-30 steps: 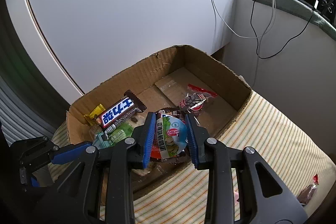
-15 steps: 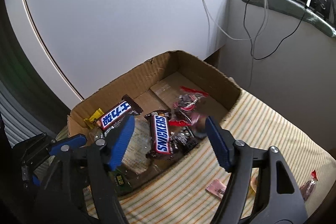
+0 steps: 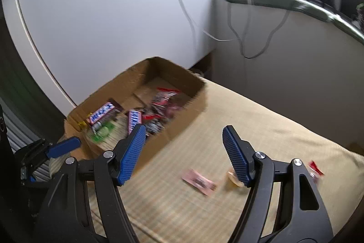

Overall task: Organize snacks
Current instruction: 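Withdraw both tools from the box toward the remaining snacks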

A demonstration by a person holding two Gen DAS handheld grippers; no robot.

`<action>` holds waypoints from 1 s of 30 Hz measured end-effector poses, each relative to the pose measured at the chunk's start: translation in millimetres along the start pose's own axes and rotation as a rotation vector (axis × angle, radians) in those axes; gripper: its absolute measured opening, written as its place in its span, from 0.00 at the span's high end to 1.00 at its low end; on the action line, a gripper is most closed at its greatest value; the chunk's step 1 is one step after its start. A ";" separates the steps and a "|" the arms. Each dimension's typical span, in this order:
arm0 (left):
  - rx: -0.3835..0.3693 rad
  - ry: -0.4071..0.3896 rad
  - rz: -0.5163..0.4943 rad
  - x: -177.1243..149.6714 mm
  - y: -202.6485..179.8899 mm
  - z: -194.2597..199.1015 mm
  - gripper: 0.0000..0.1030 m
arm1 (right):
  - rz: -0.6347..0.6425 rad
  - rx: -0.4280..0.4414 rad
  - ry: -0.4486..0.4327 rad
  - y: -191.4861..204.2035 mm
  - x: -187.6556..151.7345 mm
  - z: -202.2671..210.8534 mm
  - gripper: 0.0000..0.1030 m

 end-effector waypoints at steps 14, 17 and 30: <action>-0.101 0.047 -0.098 -12.2 -76.9 -14.0 0.56 | -0.186 -0.171 -0.027 -118.8 -56.1 65.1 0.29; -0.124 0.063 -0.102 -13.4 -89.8 -21.8 0.56 | -0.252 -0.200 -0.028 -149.7 -73.4 76.0 0.29; -0.185 0.121 -0.105 -6.0 -136.0 -66.1 0.59 | -0.404 -0.206 0.016 -207.5 -107.6 60.9 0.29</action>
Point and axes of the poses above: each gripper's, at about its wrist camera, not at the fingertips, and z roughly against the way its jaws point, y to its left, x to its top, the point moved 10 cm from there along -z, roughly the way its jaws point, and after that the axes turned 9 degrees about x, right-handed, at the moved point
